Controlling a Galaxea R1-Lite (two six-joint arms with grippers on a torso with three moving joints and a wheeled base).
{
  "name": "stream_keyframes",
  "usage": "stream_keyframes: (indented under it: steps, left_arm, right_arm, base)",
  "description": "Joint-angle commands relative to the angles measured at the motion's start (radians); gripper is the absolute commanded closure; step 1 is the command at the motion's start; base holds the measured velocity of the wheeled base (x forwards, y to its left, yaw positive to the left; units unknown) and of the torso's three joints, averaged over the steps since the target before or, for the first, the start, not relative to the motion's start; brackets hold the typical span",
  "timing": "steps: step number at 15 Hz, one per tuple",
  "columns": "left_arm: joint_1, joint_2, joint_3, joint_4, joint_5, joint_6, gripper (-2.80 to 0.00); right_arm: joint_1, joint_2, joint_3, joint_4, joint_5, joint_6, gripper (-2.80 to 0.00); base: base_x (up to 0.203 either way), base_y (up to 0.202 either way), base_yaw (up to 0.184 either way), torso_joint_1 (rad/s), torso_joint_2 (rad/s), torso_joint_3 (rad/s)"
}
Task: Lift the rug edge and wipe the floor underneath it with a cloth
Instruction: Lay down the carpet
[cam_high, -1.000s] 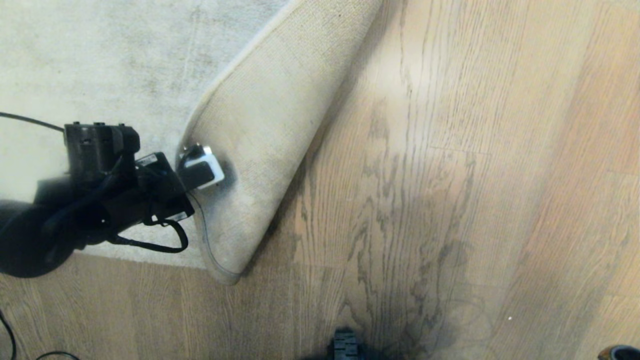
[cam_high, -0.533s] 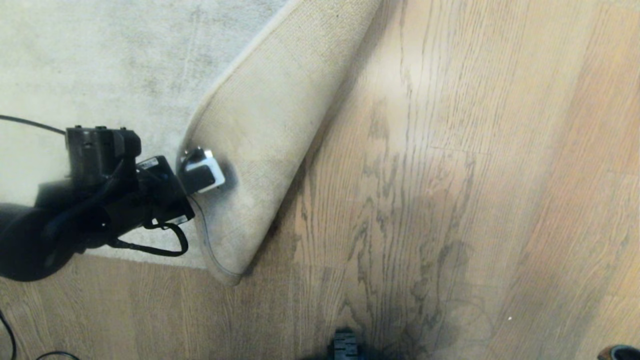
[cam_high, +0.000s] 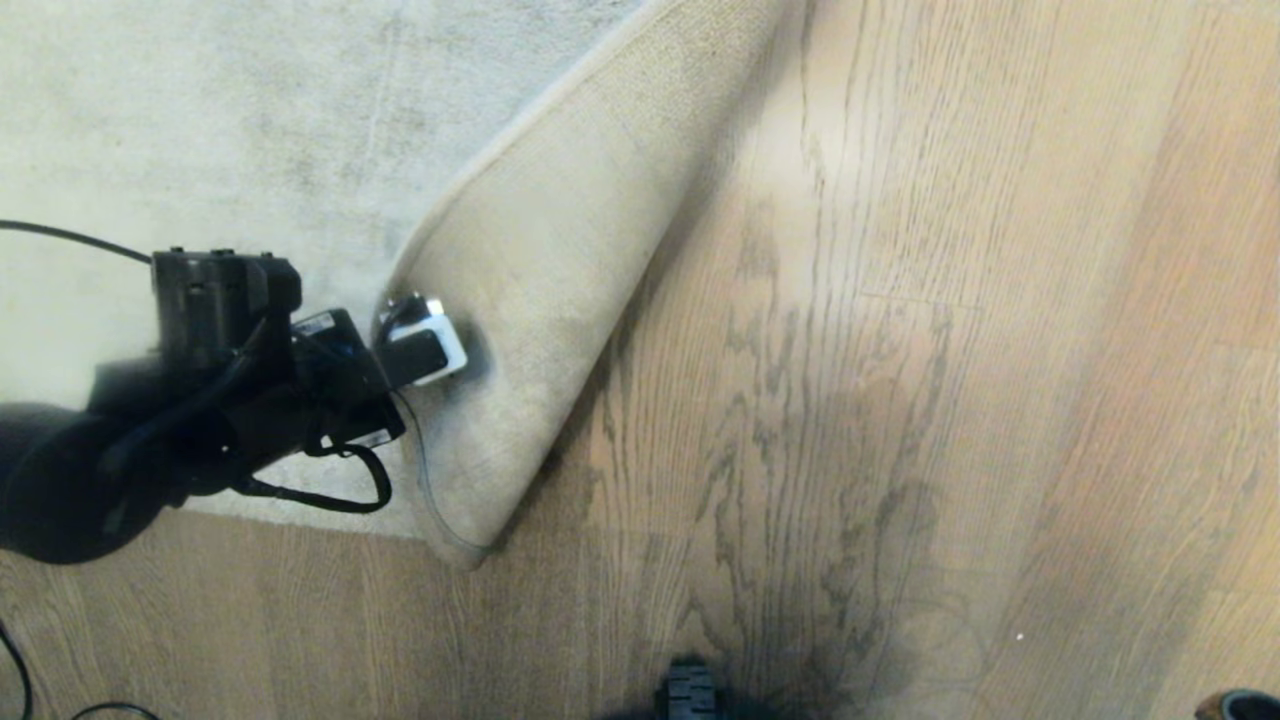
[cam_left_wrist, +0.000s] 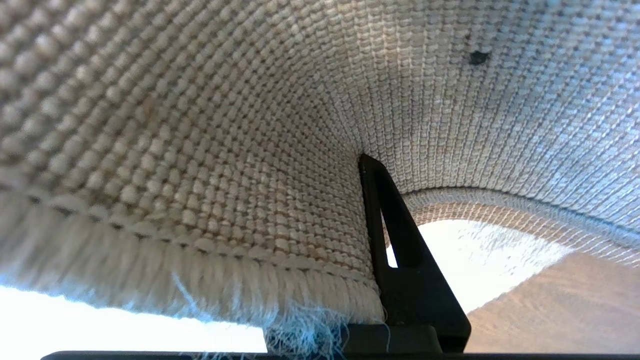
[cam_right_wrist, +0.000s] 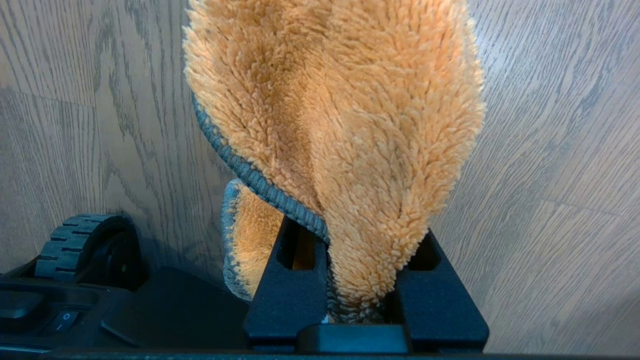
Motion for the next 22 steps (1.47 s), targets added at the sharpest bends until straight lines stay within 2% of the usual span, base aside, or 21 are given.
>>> stream_keyframes:
  steps: [1, 9, 10, 14, 17, 22]
  left_arm:
    - [-0.025, -0.005, -0.015, -0.006, 0.003, -0.011, 0.0]
    - [-0.029, -0.052, -0.025, 0.017, 0.008, -0.039, 0.0]
    - [-0.03, -0.052, -0.023, 0.017, 0.008, -0.041, -2.8]
    - [-0.032, -0.06, -0.019, 0.014, 0.006, -0.05, -2.8]
    - [-0.032, -0.08, -0.014, 0.018, 0.008, -0.096, -2.8]
    - [-0.027, -0.128, -0.026, 0.067, 0.008, -0.112, -2.8]
  right_arm:
    - [0.0, 0.001, 0.0, 0.0, 0.0, -0.001, 0.0]
    - [0.0, 0.001, 0.0, 0.0, 0.001, -0.001, 0.0]
    - [0.0, 0.001, 0.0, 0.0, 0.001, -0.001, 0.0]
    - [0.0, 0.001, 0.0, 0.0, 0.001, -0.001, 0.0]
    - [0.0, 0.001, 0.0, 0.0, 0.001, -0.001, 0.0]
    - [0.0, 0.001, 0.0, 0.0, 0.001, -0.001, 0.0]
  base:
    - [0.0, 0.0, 0.0, 0.0, 0.0, 0.0]
    - [0.0, 0.0, 0.0, 0.0, 0.0, 0.0]
    - [0.0, 0.0, 0.0, 0.0, 0.0, 0.0]
    - [0.0, 0.0, 0.0, 0.0, 0.0, 0.0]
    - [0.0, 0.0, 0.0, 0.0, 0.0, 0.0]
    - [0.0, 0.0, 0.0, 0.0, 0.0, 0.0]
